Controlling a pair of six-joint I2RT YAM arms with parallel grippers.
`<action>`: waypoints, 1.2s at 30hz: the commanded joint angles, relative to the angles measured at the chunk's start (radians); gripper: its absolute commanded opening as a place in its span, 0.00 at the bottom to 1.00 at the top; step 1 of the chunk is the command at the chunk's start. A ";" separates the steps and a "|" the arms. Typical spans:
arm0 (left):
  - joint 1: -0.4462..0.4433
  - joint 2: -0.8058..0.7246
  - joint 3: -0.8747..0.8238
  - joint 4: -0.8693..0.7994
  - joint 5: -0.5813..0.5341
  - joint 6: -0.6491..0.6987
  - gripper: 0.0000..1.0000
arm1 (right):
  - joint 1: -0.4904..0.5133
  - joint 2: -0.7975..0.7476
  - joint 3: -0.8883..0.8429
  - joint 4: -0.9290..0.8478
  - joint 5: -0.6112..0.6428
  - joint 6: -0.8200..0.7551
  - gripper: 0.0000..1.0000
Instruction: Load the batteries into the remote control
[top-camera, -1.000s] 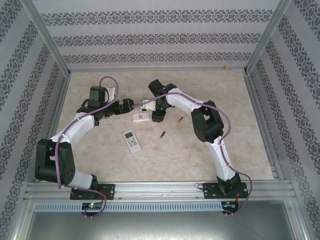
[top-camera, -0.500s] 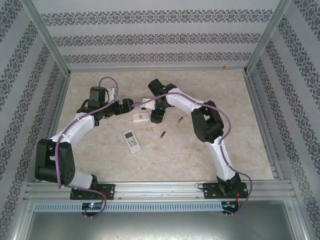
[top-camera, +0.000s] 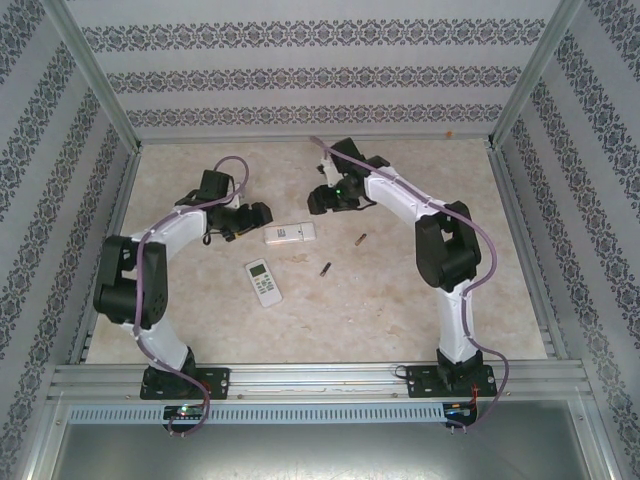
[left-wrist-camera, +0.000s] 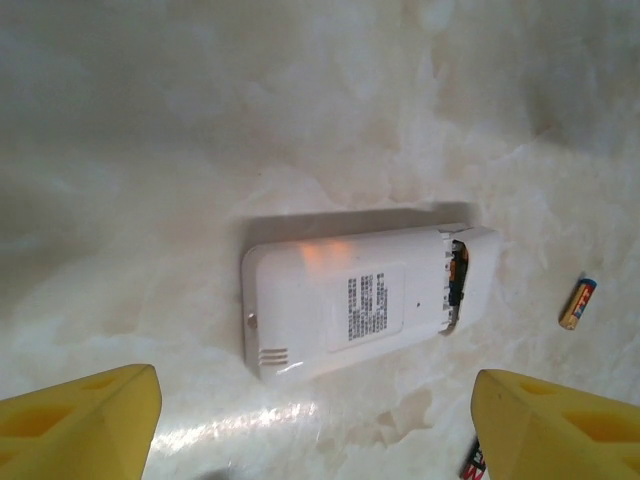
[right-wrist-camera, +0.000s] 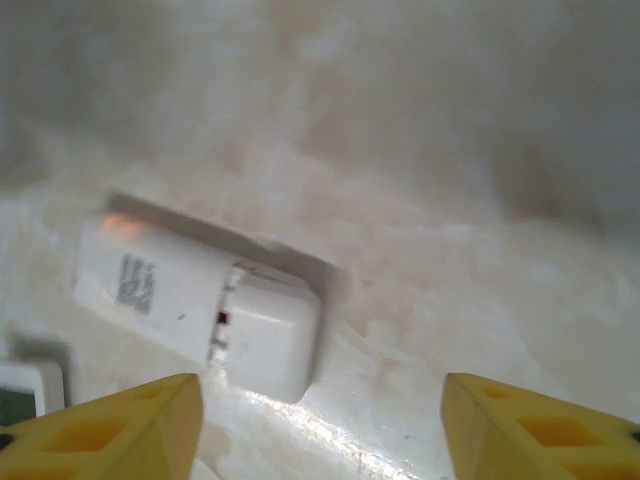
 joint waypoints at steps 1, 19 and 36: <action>-0.022 0.077 0.073 -0.088 0.025 -0.019 0.79 | 0.005 0.024 -0.043 0.066 -0.081 0.239 0.60; -0.027 0.252 0.194 -0.182 0.049 0.076 0.63 | 0.077 0.135 0.032 0.004 0.001 0.147 0.45; -0.030 0.315 0.116 -0.174 -0.071 0.234 0.50 | 0.120 0.337 0.375 -0.330 0.197 0.113 0.40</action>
